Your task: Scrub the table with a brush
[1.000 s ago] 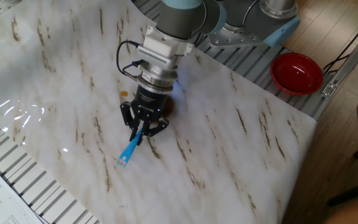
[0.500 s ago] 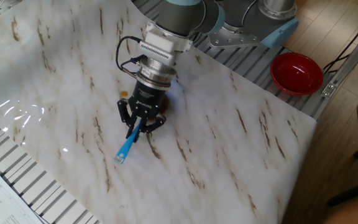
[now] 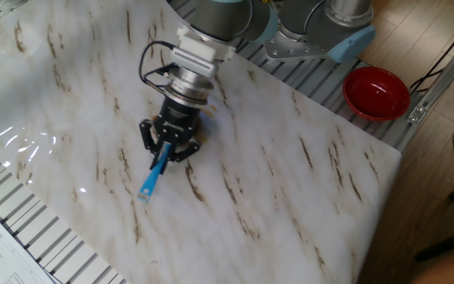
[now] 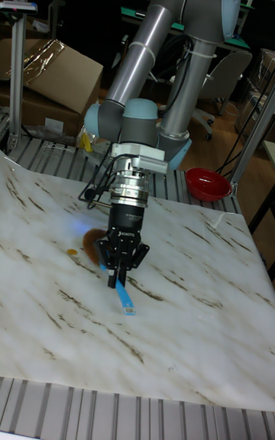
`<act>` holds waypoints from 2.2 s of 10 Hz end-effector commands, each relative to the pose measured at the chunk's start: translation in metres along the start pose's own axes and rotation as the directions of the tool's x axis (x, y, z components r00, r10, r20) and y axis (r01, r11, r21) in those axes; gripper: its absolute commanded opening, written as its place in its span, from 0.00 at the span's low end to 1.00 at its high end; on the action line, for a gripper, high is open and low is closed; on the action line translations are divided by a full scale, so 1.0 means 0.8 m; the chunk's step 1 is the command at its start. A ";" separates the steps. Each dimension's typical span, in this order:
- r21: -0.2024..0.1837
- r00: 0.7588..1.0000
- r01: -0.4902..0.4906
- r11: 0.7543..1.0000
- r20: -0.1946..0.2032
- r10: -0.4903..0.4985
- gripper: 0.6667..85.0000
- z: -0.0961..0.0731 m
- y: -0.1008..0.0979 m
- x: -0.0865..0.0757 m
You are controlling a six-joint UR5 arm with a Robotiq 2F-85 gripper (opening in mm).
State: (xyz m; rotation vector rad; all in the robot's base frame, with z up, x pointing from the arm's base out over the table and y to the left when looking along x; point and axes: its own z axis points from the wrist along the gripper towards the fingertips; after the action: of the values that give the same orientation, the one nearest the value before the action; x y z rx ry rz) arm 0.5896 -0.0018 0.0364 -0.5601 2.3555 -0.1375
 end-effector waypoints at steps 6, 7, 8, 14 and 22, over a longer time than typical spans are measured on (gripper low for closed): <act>-0.022 0.981 0.178 0.984 0.088 -0.176 0.00 0.015 -0.047 0.003; -0.037 0.975 0.193 0.981 0.121 -0.187 0.00 0.023 -0.044 0.002; -0.039 0.971 0.210 0.977 0.125 -0.204 0.00 0.028 -0.045 0.005; -0.183 0.993 -0.091 0.979 0.054 0.102 0.00 0.009 -0.002 0.023; -0.111 0.970 -0.204 0.973 -0.154 0.186 0.00 -0.023 0.011 0.038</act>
State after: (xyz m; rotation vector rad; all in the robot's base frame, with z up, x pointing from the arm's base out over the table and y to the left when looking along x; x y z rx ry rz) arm 0.5624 0.0015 0.0231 -0.4047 2.4874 0.1461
